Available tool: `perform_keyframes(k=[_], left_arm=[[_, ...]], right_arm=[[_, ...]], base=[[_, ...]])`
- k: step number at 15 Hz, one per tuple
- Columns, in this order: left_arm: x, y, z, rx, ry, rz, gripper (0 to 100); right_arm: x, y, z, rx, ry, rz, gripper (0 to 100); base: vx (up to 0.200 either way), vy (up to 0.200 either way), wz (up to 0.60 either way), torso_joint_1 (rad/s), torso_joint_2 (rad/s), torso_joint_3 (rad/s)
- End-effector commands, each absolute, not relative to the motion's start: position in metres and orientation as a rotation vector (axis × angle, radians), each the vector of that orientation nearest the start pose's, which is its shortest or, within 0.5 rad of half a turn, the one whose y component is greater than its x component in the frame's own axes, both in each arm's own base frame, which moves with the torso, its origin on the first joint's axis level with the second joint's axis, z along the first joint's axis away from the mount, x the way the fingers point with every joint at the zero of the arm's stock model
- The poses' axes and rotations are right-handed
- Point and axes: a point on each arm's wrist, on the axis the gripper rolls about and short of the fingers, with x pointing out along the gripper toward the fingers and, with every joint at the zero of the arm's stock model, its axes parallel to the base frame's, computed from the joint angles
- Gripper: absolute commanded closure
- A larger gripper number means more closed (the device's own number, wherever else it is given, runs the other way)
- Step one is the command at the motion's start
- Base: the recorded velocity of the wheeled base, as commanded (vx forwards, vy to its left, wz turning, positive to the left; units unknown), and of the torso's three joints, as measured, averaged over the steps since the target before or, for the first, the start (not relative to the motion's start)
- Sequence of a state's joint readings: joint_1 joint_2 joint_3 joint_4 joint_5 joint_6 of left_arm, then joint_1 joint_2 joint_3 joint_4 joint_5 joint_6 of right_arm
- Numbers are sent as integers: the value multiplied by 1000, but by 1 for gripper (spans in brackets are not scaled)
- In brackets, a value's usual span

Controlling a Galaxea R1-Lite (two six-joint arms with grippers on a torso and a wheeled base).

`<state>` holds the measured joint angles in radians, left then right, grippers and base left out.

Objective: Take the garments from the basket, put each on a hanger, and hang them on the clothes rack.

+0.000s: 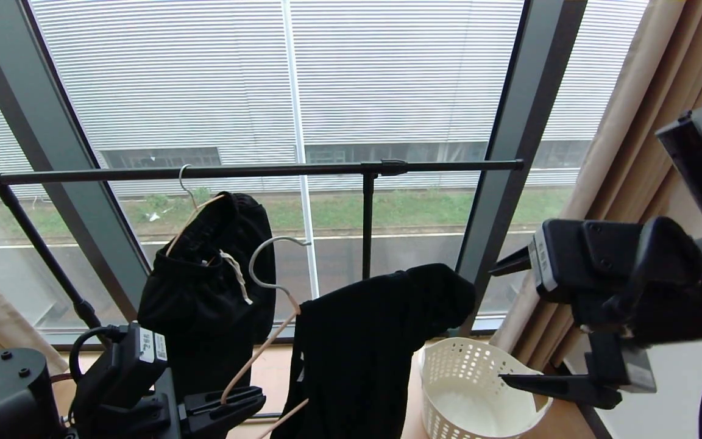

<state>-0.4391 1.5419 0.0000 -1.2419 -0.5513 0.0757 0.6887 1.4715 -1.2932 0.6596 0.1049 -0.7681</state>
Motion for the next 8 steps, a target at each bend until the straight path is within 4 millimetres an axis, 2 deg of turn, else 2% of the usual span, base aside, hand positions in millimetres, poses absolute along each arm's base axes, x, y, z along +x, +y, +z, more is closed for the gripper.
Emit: perform_keyframes(k=[1,3,4,6,8], left_arm=[[145,-83,99,52,271,-1004,100],[143,-85,99,56,268,-1021,100],[142,-85,100,56,263,-1025,100],[140,-86,101,59,259,-1037,100],[138,-87,101,59,267,-1045,100]], right_arm=[[219,147,275,-947,571,1219,0],[251,162,264,-986,627,1369,0],[261,171,257,-981,674,1396,0],[278,194,242,-990,703,1440,0],[285,207,234,-997,706,1460,0]], base=[[0,0,0,0,0,0],[0,0,0,0,0,0],[0,0,0,0,0,0],[0,0,0,0,0,0],[0,0,0,0,0,0]])
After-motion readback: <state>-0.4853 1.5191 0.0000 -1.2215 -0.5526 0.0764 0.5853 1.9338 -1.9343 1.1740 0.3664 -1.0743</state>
